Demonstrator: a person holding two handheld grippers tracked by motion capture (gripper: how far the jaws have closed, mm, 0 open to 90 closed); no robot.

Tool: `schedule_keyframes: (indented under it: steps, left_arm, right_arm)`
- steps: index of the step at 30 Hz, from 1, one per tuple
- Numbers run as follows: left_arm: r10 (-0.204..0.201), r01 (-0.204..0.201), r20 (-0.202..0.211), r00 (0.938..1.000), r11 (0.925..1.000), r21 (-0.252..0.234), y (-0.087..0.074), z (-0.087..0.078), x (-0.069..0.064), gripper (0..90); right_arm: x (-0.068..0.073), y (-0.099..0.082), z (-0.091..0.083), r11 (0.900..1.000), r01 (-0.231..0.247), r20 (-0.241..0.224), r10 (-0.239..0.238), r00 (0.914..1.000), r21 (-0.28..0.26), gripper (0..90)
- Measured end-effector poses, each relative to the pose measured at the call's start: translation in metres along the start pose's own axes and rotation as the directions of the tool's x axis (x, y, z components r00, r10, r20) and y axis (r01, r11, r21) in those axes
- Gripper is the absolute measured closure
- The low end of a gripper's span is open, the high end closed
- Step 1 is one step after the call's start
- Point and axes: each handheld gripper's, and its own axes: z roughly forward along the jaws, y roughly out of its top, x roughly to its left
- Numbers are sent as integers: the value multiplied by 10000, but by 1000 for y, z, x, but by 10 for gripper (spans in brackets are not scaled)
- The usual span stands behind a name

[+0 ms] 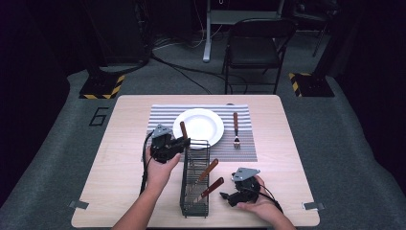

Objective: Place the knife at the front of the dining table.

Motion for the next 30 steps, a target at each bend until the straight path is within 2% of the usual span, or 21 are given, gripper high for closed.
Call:
schedule_keyframes:
  steps: [5, 9, 14, 18, 21, 23, 29, 30]
  left_arm:
    - [99, -97, 100, 9999, 9998, -150, -2, -5, -4, 768]
    - [388, -375, 344, 9987, 9986, -376, -8, -12, -8, 780]
    - [563, -539, 542, 9969, 9975, -451, -11, -16, -12, 787]
    - [770, -744, 516, 9957, 9959, -509, -14, -16, -16, 790]
    - [697, -693, 575, 9959, 9976, -87, -17, -10, -18, 784]
    - [786, -778, 558, 9953, 9968, -171, -21, -7, -18, 783]
    - [725, -714, 504, 9961, 9972, -239, -22, -6, -17, 786]
    - [852, -842, 437, 9954, 9962, -241, -22, -6, -17, 786]
  right_arm:
    - [0, 0, 0, 10000, 22, -5, -22, 10000, -2, 113]
    - [0, 0, 0, 10000, 6, -8, -6, 10000, -2, 113]
    - [0, 0, 0, 10000, 12, -8, -12, 10000, -3, 113]
    - [0, 0, 0, 10000, 7, -7, -7, 10000, 1, 113]
    - [0, 0, 0, 10000, 11, -8, -11, 10000, -2, 113]
    - [0, 0, 0, 10000, 11, -8, -11, 10000, -1, 114]
    - [0, 0, 0, 10000, 8, -10, -8, 10000, -3, 113]
    - [0, 0, 0, 10000, 13, -11, -13, 10000, 1, 113]
